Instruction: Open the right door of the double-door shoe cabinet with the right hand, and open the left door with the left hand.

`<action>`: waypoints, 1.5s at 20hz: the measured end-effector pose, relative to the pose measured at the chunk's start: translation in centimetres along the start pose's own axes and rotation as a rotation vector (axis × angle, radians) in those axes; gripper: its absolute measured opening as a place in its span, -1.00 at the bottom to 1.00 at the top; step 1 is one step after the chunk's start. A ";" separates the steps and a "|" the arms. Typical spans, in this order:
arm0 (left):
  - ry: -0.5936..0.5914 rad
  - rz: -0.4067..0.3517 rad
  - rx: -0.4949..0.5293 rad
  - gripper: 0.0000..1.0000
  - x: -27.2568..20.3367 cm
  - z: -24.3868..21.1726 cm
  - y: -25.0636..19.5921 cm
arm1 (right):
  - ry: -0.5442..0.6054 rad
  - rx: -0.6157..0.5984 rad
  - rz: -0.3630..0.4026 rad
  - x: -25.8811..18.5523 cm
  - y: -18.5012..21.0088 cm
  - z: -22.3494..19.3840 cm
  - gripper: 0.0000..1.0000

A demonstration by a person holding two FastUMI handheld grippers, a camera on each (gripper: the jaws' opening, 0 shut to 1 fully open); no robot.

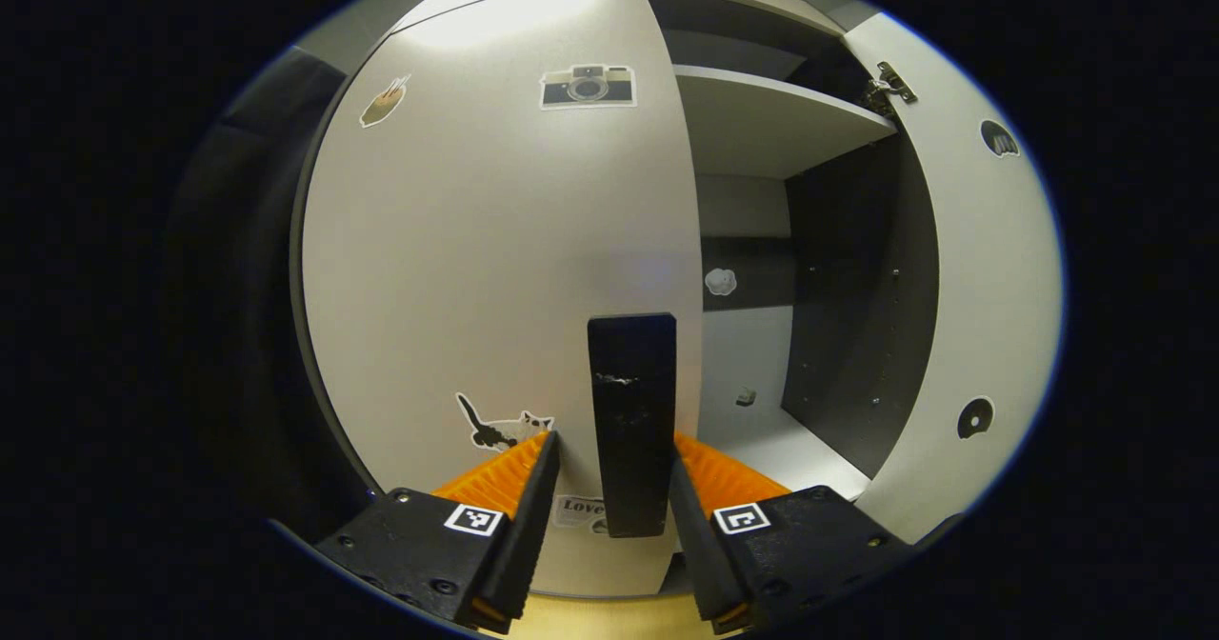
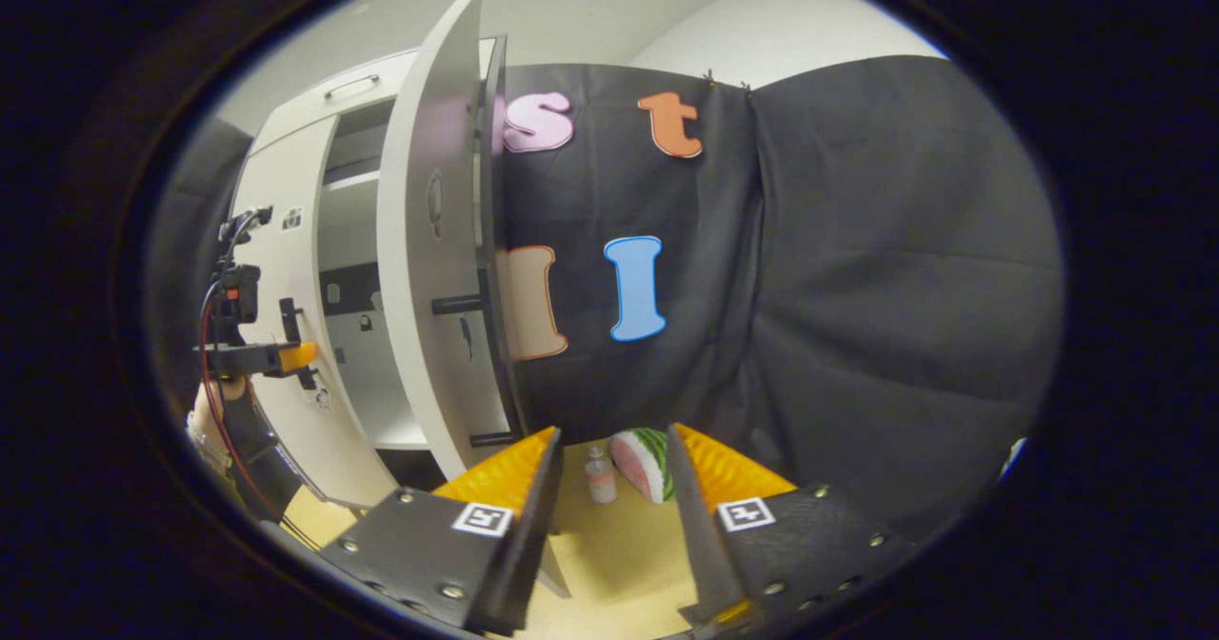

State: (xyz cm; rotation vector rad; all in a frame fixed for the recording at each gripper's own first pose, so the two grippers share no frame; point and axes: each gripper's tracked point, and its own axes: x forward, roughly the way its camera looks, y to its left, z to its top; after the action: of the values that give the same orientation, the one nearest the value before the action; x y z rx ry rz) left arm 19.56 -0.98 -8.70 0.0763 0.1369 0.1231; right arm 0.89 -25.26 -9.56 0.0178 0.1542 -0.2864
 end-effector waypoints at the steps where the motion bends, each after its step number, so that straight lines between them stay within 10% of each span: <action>1: -0.001 -0.020 -0.011 0.18 0.0 0.0 -0.6 | -0.004 -0.002 0.001 -0.2 -0.1 0.1 0.32; 2: -0.001 -0.011 -0.002 -0.27 0.0 -0.1 -0.5 | -0.005 -0.004 0.006 -0.4 -0.1 0.1 0.43; 3: 0.005 -0.009 0.008 -0.30 0.2 -0.1 -0.4 | -0.005 -0.003 0.004 -0.6 -0.2 0.0 0.53; 9: 0.019 -0.010 -0.011 -0.42 0.1 -0.1 -0.4 | 0.005 0.031 -0.011 -2.1 -1.3 -0.4 0.86; 30: 0.029 -0.084 -0.009 -0.54 -7.1 -0.9 1.5 | 0.069 0.056 0.133 -2.7 3.2 -2.1 0.87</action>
State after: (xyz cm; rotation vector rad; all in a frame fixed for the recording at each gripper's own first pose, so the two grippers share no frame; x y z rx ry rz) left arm 12.28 -0.32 -8.55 0.0593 0.1684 0.0411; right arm -1.07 -21.36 -11.23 0.0931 0.2125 -0.1575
